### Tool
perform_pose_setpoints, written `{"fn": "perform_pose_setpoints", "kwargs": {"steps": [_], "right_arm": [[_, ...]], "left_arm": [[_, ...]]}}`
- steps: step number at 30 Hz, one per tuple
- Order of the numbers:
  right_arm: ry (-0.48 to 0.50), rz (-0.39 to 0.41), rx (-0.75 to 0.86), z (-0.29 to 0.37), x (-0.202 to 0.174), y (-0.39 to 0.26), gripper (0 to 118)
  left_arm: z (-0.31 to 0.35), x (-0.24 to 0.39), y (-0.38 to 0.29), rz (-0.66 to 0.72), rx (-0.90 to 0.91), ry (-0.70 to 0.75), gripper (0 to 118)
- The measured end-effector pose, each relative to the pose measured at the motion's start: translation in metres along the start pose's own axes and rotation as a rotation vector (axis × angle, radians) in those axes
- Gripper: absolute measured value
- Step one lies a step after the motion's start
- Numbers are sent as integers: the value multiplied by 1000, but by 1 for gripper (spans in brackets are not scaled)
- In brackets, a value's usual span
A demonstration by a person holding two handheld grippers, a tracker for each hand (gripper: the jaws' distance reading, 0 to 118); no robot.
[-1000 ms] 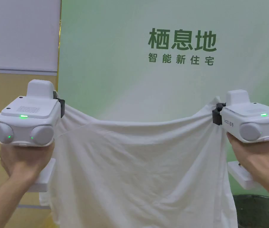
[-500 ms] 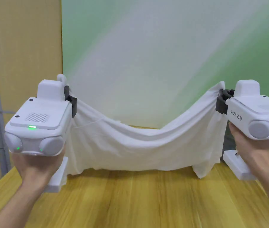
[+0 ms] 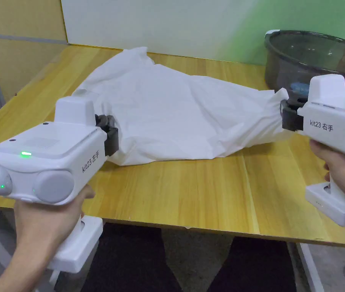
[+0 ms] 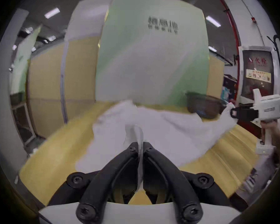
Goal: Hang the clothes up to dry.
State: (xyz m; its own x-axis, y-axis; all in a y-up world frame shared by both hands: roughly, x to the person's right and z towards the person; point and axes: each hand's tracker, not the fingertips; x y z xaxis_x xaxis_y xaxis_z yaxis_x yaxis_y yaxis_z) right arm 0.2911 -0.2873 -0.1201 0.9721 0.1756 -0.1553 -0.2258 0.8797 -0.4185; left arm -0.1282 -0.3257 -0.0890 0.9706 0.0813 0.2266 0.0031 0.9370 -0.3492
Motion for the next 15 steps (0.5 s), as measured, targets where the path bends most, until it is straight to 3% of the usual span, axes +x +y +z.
{"fn": "perform_pose_setpoints", "kwargs": {"steps": [3, 7, 9, 15], "right_arm": [[-17, -40, -172, -8, 1, -21, 9], [-28, -85, -274, -18, -4, -42, 9], [-3, -49, -334, -23, -10, -50, 9], [-29, -93, -358, -26, -16, -62, 14]], "left_arm": [[-5, 9, -14, -11, -106, -16, 0], [-14, 13, -26, -17, -237, -98, 0], [-20, 16, -29, -44, -263, -79, 0], [-26, 17, -39, -39, -312, -60, 1]]}}
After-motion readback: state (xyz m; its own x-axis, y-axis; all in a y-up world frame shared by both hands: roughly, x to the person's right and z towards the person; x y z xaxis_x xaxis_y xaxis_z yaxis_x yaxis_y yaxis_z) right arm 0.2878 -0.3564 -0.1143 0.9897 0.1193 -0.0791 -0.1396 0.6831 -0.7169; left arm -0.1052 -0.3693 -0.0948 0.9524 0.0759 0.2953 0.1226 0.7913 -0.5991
